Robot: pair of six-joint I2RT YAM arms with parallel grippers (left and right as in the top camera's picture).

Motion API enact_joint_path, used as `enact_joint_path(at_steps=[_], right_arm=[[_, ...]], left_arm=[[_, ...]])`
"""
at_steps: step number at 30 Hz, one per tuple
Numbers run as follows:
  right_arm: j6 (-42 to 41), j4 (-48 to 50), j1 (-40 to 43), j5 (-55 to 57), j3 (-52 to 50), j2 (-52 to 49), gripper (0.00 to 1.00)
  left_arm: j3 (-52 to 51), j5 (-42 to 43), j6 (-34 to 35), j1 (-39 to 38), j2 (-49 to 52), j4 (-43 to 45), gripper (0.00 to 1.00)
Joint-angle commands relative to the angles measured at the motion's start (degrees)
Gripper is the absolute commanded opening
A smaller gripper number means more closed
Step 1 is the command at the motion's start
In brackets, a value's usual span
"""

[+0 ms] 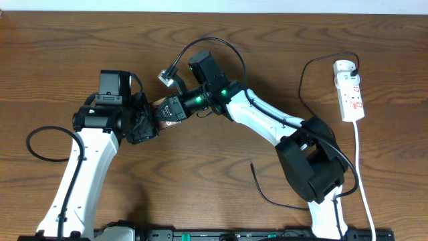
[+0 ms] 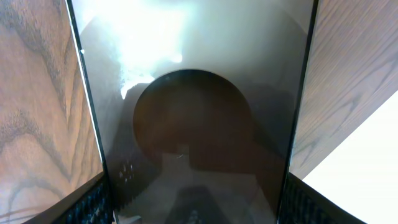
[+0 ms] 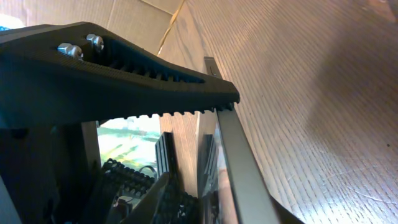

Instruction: Plug charger to phone and switch on socket

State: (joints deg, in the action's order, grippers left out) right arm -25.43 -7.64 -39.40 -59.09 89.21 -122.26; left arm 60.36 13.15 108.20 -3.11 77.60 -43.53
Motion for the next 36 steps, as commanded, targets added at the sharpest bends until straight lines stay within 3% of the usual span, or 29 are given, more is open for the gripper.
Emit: enact_joint_path(at_steps=[1,19,28,29,33,36], right_arm=[[0.2,0.1,-0.1,-0.4,1.0,0.1,0.23],[0.2,0.1,-0.1,-0.4,1.0,0.1,0.02],[0.2,0.1,-0.1,-0.4,1.0,0.1,0.01],[0.2,0.1,-0.1,-0.4,1.0,0.1,0.01],[0.2,0.1,-0.1,-0.4,1.0,0.1,0.01],[0.2,0.1,0.1,-0.4,1.0,0.1,0.01]], left_arm=[[1.7,-0.8,0.5,-0.1,-0.1,-0.2,0.07],[1.7,-0.8,-0.2,-0.1,-0.1,-0.2,0.08],[1.7,-0.8,-0.2,-0.1,-0.1,-0.2,0.07],[1.7,-0.8,-0.2,-0.1,-0.1,-0.2,0.11],[1.7,-0.6,-0.6,-0.1,-0.1,-0.1,0.57],[1.7,-0.3,-1.8,-0.1,-0.1,0.0,0.77]])
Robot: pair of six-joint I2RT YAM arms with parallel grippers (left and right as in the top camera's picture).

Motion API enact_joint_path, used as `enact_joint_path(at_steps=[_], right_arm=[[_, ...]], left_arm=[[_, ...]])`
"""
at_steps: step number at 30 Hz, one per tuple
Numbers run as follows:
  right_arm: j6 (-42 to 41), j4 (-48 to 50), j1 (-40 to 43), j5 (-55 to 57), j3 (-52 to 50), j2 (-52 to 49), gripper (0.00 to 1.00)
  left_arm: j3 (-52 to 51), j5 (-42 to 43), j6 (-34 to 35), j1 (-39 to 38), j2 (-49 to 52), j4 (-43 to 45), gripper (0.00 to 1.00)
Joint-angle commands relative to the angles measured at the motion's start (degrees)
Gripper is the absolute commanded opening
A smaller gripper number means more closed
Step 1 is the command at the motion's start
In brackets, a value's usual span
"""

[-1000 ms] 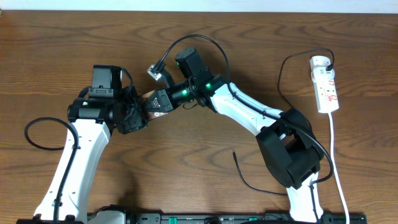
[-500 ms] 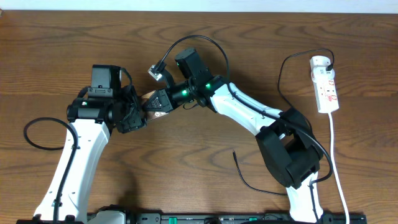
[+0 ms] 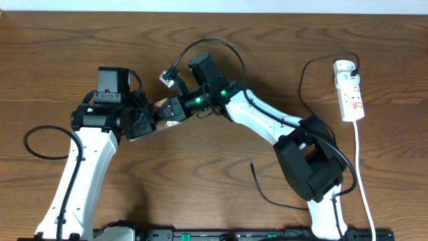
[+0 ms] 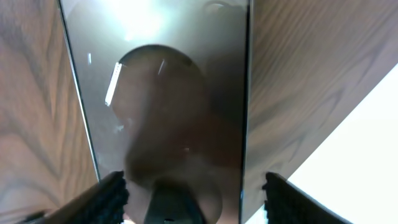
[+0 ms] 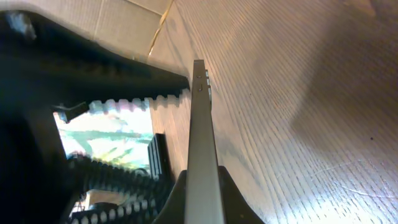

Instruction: Plug charger to phone and switch on socket

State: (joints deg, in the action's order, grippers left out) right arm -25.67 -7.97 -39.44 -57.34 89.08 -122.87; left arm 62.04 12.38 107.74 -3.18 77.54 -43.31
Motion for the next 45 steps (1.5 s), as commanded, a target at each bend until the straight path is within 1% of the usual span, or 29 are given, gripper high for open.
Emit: enact_joint_path(at_steps=[1,2,4,13,17,20,22,24,28,32,33,37,41,45], right_arm=[[0.4,0.5,0.2,-2.1,1.1,0.7,0.01],[0.4,0.5,0.3,-2.1,1.1,0.7,0.01],[0.4,0.5,0.5,-2.1,1.1,0.7,0.01],[-0.8,0.5,4.8,-2.1,1.1,0.7,0.01],[-3.5,0.7,8.3,-2.2,1.1,0.7,0.01],[-7.2,1.7,11.1,-2.1,1.1,0.7,0.01],[-11.4,2.9,12.6,-2.1,1.1,0.7,0.01],[-17.9,5.2,14.0,-2.4,1.1,0.7,0.01],[-33.9,11.4,15.5,-3.0,1.1,0.7,0.01],[-50.9,19.4,15.5,-4.4,1.1,0.7,0.01],[-56.3,22.4,15.3,-4.9,1.1,0.7,0.01],[-68.5,31.8,14.2,-5.2,1.1,0.7,0.01],[-77.0,39.2,13.1,-5.1,1.1,0.7,0.01],[-79.1,41.9,12.4,-5.1,1.1,0.7,0.01]], left_arm=[[0.0,0.5,-1.9,-0.1,-0.1,0.0,0.81],[0.0,0.7,-2.8,-0.1,-0.1,0.2,0.85],[0.0,1.9,-3.3,-0.1,-0.1,0.5,0.87],[0.0,8.1,-9.6,0.0,-0.1,3.5,0.88],[0.0,9.9,-12.7,0.0,-0.1,4.2,0.88],[0.0,10.5,-15.9,0.0,-0.1,5.4,0.88],[0.0,10.6,-17.1,0.0,-0.1,6.3,0.88],[0.0,10.6,-17.8,0.0,-0.1,7.5,0.88],[0.0,10.5,-20.8,0.0,-0.1,11.7,0.88],[0.0,9.8,-21.4,0.0,-0.1,15.5,0.88],[0.0,9.1,-21.4,0.0,-0.1,16.7,0.88],[0.0,8.7,-22.0,0.0,-0.1,20.9,0.88],[0.0,6.5,-22.0,0.0,-0.1,25.1,0.88],[0.0,5.9,-22.0,0.0,-0.1,28.6,0.88]])
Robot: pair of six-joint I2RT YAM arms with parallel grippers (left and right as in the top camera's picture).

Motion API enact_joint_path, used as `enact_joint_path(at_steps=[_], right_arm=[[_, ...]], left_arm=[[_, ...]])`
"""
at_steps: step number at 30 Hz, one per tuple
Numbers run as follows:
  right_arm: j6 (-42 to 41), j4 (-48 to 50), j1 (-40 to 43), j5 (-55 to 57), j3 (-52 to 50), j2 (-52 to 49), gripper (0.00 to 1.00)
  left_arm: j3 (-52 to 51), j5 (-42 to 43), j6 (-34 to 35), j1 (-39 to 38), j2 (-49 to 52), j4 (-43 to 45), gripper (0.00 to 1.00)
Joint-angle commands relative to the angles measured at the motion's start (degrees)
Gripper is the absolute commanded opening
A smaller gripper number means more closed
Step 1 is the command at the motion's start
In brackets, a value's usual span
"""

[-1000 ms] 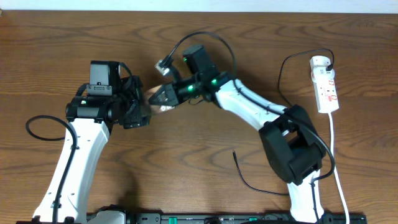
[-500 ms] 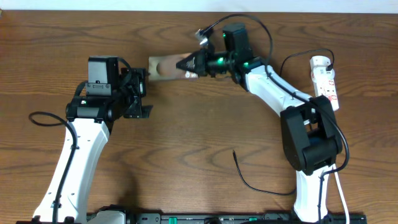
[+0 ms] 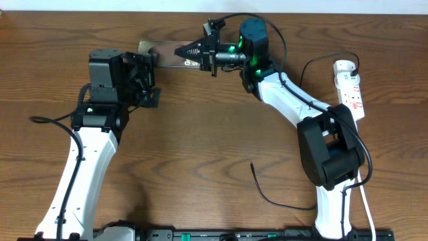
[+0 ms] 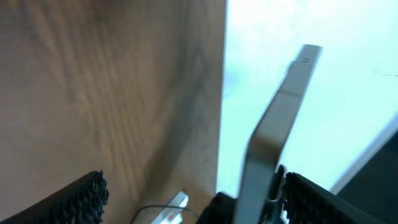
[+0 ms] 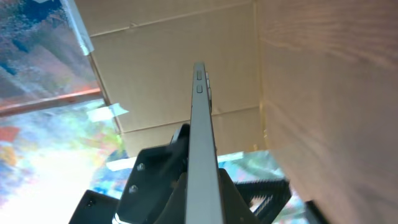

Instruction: Plug charger to phone and switch on socket

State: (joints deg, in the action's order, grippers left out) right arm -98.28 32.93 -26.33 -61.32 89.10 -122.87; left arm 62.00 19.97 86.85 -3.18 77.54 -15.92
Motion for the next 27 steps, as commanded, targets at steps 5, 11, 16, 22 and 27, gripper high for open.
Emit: enact_joint_path(at_steps=[5,11,16,22,27], right_arm=[[-6.5,1.0,-1.6,-1.2,1.1,0.7,0.01],[-7.2,1.0,-2.1,-1.2,1.1,0.7,0.01],[-8.4,1.2,-2.6,-1.2,1.1,0.7,0.01],[-10.6,4.1,-2.7,-0.7,1.1,0.7,0.01],[-14.2,7.8,-2.9,-0.1,1.1,0.7,0.01]], left_arm=[[0.1,-3.7,-1.7,0.0,-0.1,5.9,0.88],[0.1,-4.4,-5.9,0.0,-0.1,10.7,0.72],[0.1,-4.4,-6.4,0.0,-0.1,11.8,0.71],[0.1,-4.4,-8.7,0.0,0.0,11.7,0.92],[0.1,-4.4,-8.6,0.0,-0.1,11.8,0.95]])
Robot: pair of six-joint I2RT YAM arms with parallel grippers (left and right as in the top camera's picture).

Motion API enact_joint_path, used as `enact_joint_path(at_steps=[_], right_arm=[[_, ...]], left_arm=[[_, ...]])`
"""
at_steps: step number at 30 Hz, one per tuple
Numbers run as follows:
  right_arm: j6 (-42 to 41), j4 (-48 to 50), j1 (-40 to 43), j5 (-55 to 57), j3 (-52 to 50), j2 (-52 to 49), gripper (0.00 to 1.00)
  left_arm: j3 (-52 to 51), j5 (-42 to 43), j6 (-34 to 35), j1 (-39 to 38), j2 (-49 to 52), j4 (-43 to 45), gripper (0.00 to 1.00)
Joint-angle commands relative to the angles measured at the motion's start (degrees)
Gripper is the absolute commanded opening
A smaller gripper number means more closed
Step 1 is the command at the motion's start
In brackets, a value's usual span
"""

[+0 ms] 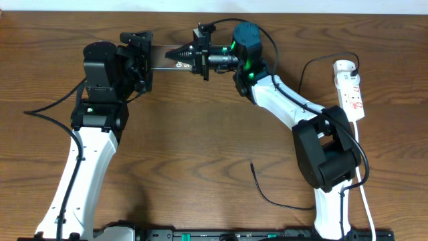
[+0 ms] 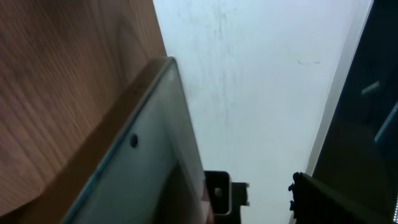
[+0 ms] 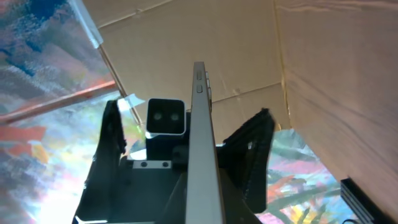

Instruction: Plug charger to phone and switch on socket

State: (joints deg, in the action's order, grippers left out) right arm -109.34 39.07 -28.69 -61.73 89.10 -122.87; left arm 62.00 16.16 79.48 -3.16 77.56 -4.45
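The phone [image 1: 166, 60], a dark slab with a power symbol on its screen, hangs level over the table's far edge. My right gripper [image 1: 182, 53] is shut on its right end; the right wrist view shows it edge-on [image 3: 199, 124]. My left gripper [image 1: 146, 57] is open, one finger on each side of the phone's left end. In the left wrist view the phone [image 2: 143, 155] sits apart from the one finger [image 2: 317, 199] in sight. The black charger cable [image 1: 281, 202] lies on the table, its loose end [image 1: 253, 167] near the middle. The white socket strip [image 1: 351, 90] is at the far right.
A plug sits in the strip's top end [image 1: 344, 65], and a black lead [image 1: 302, 80] loops from it toward my right arm. The brown wooden table [image 1: 200, 134] ends just behind the phone. Another black cable [image 1: 40, 117] trails by my left arm.
My left gripper was below and to the left of the phone, apart from it. Now its open fingers stand around the phone's left end. The right gripper and phone have shifted slightly left.
At first both grippers were at the phone, low over the middle-left of the table. Then my right gripper was shut on the phone's edge there. Later it held the phone at the far edge, left gripper apart. Now the left fingers flank its left end.
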Motion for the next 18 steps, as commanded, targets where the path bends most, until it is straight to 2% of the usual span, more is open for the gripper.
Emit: enact_joint_path(at_steps=[1,2,3,6,10,18], right_arm=[[-3.5,2.3,-0.7,0.4,1.1,0.7,0.01],[-4.0,3.0,-0.7,0.5,1.1,0.7,0.01],[-4.1,3.6,-0.8,0.6,1.1,0.7,0.01],[-4.4,3.7,-1.1,0.8,1.1,0.7,0.01],[-4.8,3.6,-1.4,0.8,1.1,0.7,0.01],[-6.7,3.6,-2.0,1.2,1.1,0.7,0.01]], left_arm=[[0.1,-0.6,-1.3,0.0,-0.1,0.3,0.95],[0.1,-0.6,-1.3,0.0,-0.1,0.3,0.95],[0.1,-0.6,-1.3,0.0,-0.1,0.3,0.88],[0.1,-0.6,-1.3,0.0,-0.1,0.3,0.59],[0.1,-0.6,-1.3,0.0,-0.1,0.3,0.39],[0.1,-0.6,-1.2,0.0,-0.1,0.3,0.37]])
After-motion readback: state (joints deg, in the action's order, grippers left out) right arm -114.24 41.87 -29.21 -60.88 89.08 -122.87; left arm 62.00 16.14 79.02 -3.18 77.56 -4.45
